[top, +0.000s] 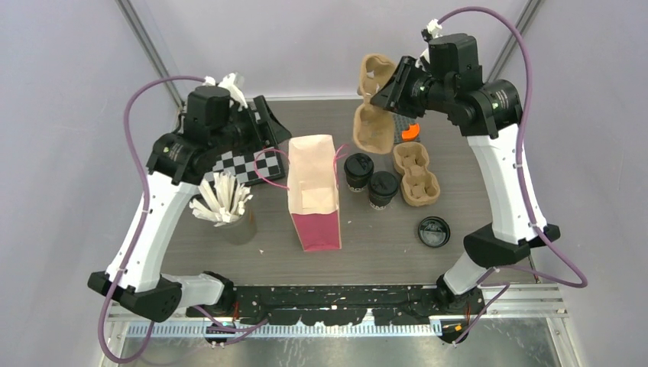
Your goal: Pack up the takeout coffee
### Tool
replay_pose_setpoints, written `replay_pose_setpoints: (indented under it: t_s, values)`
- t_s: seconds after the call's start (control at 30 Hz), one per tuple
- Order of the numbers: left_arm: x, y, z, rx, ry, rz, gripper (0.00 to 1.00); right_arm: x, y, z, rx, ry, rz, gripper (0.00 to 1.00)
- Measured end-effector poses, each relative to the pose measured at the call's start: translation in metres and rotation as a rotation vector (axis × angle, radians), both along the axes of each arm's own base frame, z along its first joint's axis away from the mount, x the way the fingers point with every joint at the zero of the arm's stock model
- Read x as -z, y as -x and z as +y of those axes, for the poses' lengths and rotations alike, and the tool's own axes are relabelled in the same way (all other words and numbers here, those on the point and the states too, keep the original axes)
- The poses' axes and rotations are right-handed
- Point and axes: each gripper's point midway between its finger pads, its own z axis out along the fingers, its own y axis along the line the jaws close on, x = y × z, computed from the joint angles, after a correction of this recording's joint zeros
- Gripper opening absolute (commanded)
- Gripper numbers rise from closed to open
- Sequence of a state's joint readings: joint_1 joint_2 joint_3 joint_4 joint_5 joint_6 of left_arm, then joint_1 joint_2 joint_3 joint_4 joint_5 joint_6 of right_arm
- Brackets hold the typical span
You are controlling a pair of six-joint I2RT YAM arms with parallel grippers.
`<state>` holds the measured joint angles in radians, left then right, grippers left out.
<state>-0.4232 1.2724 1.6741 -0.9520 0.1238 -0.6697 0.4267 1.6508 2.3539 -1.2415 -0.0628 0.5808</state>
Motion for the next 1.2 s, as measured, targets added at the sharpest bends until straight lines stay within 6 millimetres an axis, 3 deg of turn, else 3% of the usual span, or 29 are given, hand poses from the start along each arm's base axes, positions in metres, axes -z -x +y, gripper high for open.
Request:
replay_pose_setpoints:
  t_s: [0.1, 0.2, 0.33, 0.5, 0.7, 0.8, 0.97, 1.2]
  values:
    - [-0.029, 0.003, 0.002, -0.003, 0.032, -0.067, 0.68, -0.020, 0.014, 0.020, -0.013, -0.116, -0.015, 0.29]
    - [-0.038, 0.007, 0.011, -0.032, 0.012, -0.093, 0.68, -0.034, 0.022, 0.038, -0.021, -0.216, -0.022, 0.29]
    - [-0.029, 0.010, 0.030, -0.088, -0.060, -0.083, 0.68, -0.046, 0.030, 0.069, -0.053, -0.324, -0.016, 0.29]
    - [-0.005, 0.016, 0.045, -0.120, -0.106, -0.029, 0.69, -0.047, 0.044, 0.119, -0.130, -0.407, 0.026, 0.29]
    - [0.017, 0.022, 0.053, -0.134, -0.131, 0.025, 0.69, -0.021, 0.049, 0.160, -0.173, -0.394, 0.095, 0.29]
    - [0.026, 0.027, 0.056, -0.137, -0.138, 0.042, 0.66, -0.001, 0.046, 0.164, -0.157, -0.351, 0.127, 0.29]
    - [0.036, 0.034, 0.056, -0.129, -0.136, 0.066, 0.60, 0.027, 0.042, 0.156, -0.115, -0.261, 0.157, 0.29]
    - [0.050, 0.038, 0.042, -0.080, -0.081, 0.115, 0.35, 0.056, 0.045, 0.145, -0.103, -0.154, 0.198, 0.29]
